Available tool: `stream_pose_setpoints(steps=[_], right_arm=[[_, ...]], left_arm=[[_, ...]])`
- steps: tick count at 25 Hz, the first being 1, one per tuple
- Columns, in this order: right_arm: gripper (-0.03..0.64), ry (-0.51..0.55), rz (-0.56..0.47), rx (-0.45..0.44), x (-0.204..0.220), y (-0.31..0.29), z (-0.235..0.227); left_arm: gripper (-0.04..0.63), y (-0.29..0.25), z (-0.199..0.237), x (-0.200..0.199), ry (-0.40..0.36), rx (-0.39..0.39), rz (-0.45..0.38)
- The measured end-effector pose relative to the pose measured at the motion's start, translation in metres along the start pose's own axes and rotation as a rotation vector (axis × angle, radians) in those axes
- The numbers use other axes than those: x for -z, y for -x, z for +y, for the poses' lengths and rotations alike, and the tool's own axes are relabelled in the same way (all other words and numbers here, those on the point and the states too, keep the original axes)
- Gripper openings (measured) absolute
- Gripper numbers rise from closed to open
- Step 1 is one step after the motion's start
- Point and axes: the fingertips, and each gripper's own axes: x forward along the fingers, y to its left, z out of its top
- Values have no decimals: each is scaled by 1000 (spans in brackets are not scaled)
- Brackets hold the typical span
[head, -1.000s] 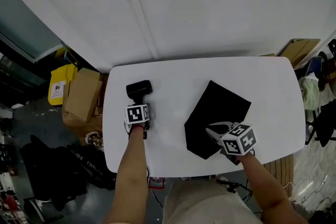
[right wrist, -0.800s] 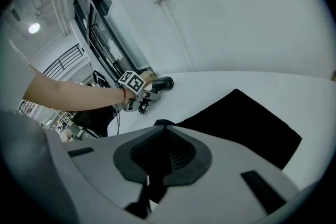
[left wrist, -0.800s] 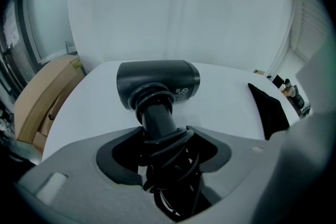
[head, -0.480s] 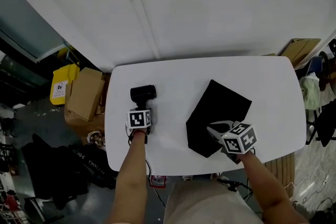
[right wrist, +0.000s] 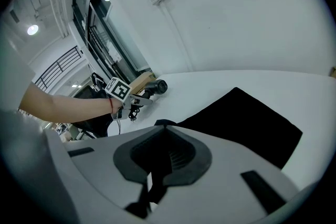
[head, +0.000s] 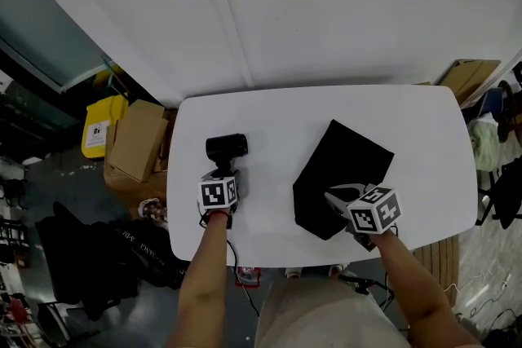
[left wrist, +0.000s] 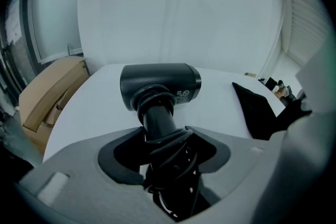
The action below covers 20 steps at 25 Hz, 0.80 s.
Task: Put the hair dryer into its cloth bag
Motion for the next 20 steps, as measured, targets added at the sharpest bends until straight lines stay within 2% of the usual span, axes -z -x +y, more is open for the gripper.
stream_pose_setpoints(steps=[7,20], right_arm=[[23,5,-5,8,-1,1,2],[23,-22,-26,20,0,9,8]], left_arm=[[244,34,-29,-5,-46,73,-47],[244,82,-74,8,-106,159,-62]])
